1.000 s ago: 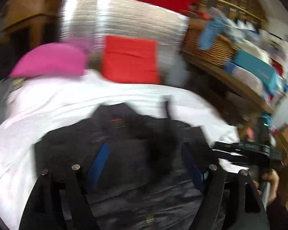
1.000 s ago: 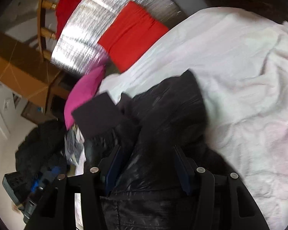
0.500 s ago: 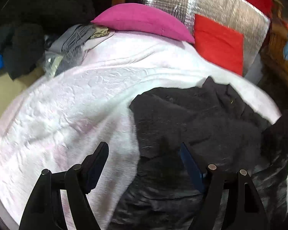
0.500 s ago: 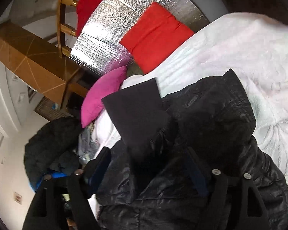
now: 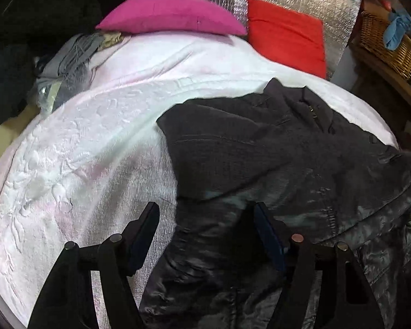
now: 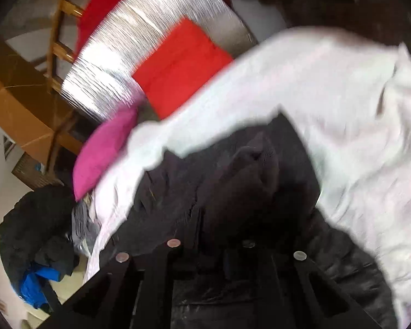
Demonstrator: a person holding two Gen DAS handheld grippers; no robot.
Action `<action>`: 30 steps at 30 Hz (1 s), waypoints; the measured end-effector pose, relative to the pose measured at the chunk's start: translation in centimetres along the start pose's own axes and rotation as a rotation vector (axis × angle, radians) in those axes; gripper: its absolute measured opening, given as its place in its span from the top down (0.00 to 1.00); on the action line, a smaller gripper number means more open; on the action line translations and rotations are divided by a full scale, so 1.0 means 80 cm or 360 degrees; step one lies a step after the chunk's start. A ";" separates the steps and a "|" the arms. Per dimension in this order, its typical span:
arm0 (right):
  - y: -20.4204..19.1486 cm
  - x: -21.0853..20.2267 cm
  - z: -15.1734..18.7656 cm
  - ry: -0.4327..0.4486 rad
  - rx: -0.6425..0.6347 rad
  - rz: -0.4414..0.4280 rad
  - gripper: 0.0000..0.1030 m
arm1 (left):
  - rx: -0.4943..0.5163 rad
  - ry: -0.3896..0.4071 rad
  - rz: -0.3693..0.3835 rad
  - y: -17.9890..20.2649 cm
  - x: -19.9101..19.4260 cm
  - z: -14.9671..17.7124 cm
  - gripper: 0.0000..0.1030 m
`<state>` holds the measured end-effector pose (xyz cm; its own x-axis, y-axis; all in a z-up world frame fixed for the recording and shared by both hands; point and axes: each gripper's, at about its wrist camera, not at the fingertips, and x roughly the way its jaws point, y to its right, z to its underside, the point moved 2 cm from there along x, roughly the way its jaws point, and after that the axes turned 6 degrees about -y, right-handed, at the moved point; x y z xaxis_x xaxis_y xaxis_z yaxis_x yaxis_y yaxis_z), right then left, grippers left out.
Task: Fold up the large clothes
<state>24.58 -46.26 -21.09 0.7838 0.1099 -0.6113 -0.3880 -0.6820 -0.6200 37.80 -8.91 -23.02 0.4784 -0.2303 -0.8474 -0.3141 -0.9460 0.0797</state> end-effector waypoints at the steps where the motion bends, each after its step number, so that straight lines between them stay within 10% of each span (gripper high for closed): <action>1: -0.003 -0.015 -0.003 0.0057 -0.0041 0.0009 0.88 | 0.0015 0.0014 -0.0001 0.003 -0.006 0.001 0.30; 8: 0.038 0.035 0.009 -0.0431 0.0040 0.0162 0.84 | 0.0023 -0.0123 -0.0068 0.006 0.025 0.006 0.30; 22: 0.097 -0.038 -0.032 -0.0193 0.0111 0.0188 0.71 | -0.0209 0.0004 0.0059 -0.042 0.000 -0.008 0.26; 24: 0.096 -0.036 -0.036 -0.0155 0.0103 0.0209 0.58 | -0.0235 0.0001 0.0089 -0.045 0.002 -0.010 0.26; 26: 0.094 -0.035 -0.038 -0.0131 0.0095 0.0202 0.17 | -0.0233 0.0009 0.0105 -0.042 0.003 -0.010 0.26; 30: 0.085 -0.025 -0.032 -0.0139 0.0014 0.0160 0.18 | -0.0201 -0.0004 0.0113 -0.033 0.009 -0.008 0.21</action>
<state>21.65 -52.94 -22.81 0.6957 0.1044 -0.7107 -0.4667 -0.6865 -0.5576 39.49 -6.74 -23.48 0.4566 -0.2975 -0.8385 -0.2415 -0.9485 0.2050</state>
